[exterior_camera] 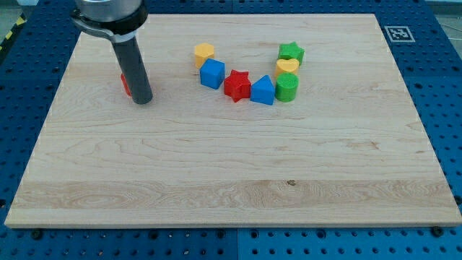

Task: Move the red circle parallel to the left of the yellow hexagon

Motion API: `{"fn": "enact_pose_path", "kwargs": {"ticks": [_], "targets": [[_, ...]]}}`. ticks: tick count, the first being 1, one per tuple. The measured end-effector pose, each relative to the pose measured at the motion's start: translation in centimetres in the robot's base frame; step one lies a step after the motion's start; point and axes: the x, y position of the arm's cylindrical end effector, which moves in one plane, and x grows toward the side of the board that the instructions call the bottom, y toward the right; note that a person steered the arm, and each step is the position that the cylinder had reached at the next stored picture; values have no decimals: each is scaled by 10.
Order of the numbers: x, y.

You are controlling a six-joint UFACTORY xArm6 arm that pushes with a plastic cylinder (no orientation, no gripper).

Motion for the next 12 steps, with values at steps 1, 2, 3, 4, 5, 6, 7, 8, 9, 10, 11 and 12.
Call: {"fn": "enact_pose_path", "kwargs": {"ticks": [1,2,3,4,5,6,7,8,9,10,11,12], "targets": [[6,0],[34,-8],[34,-14],[29,-11],[25,-3],[15,-2],[6,-2],[6,-9],[6,-13],[-3,-16],[-14,-16],[-18,-16]]}}
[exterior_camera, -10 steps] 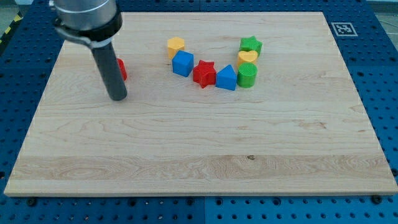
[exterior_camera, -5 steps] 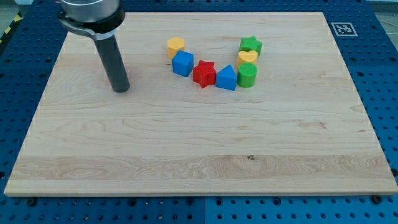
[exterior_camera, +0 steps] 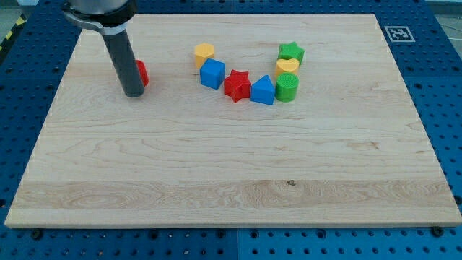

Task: Move the red circle parallel to the left of the yellow hexagon

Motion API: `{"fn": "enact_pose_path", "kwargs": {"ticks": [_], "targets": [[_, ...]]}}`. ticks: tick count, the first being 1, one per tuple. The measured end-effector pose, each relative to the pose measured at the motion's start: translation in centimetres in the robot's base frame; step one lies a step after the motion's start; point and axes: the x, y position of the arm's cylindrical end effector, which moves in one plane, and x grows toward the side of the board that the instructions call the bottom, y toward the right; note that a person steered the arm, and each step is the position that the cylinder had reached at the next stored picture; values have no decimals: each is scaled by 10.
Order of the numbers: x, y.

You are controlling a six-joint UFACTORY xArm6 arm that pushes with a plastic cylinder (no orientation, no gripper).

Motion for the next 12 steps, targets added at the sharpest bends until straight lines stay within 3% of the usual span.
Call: {"fn": "enact_pose_path", "kwargs": {"ticks": [7,12], "targets": [[-31,-24],[-26,-36]]}}
